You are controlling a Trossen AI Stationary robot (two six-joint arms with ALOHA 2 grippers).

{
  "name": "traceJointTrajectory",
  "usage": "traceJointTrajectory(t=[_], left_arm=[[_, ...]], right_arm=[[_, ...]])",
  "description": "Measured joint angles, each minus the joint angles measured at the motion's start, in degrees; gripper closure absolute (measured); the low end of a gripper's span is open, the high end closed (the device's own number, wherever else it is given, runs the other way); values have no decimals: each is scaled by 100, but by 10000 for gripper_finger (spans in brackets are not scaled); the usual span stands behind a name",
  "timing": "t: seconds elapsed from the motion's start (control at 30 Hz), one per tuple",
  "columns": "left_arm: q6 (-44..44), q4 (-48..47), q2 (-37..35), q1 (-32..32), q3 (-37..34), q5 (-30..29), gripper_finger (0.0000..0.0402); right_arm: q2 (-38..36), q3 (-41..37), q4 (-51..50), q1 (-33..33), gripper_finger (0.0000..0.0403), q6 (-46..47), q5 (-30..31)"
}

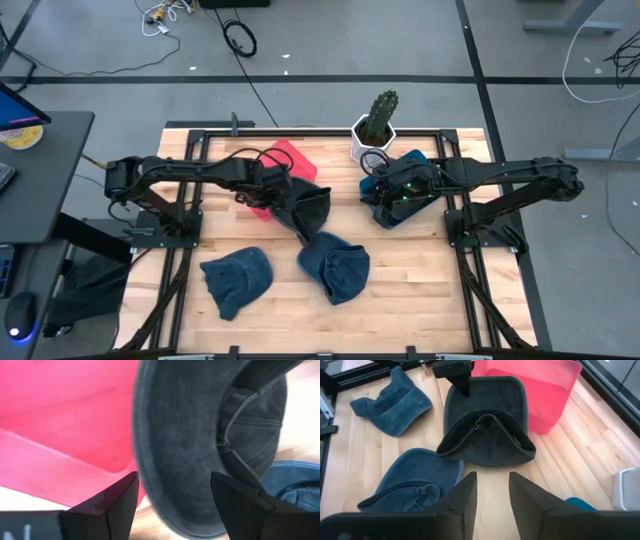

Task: Pick & Place hat
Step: Put the black cap into the blue bin

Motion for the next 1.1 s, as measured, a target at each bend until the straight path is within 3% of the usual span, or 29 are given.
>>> traceJointTrajectory(t=[0.13, 0.23, 0.53, 0.8, 1.1], left_arm=[[13, 67, 48, -2, 1, 13, 163], [99, 107, 42, -2, -1, 13, 195], [789, 224, 39, -2, 1, 33, 379], [1595, 433, -114, -4, 1, -67, 388], [2306, 742, -885, -13, -1, -122, 388]], right_arm=[[0, 0, 12, 0, 288, -38, -60], [0, 0, 37, 0, 290, -38, -60], [0, 0, 93, -10, 302, 148, -60], [-23, 0, 90, -11, 302, 271, -58], [-213, 0, 11, -21, 303, 571, -58]])
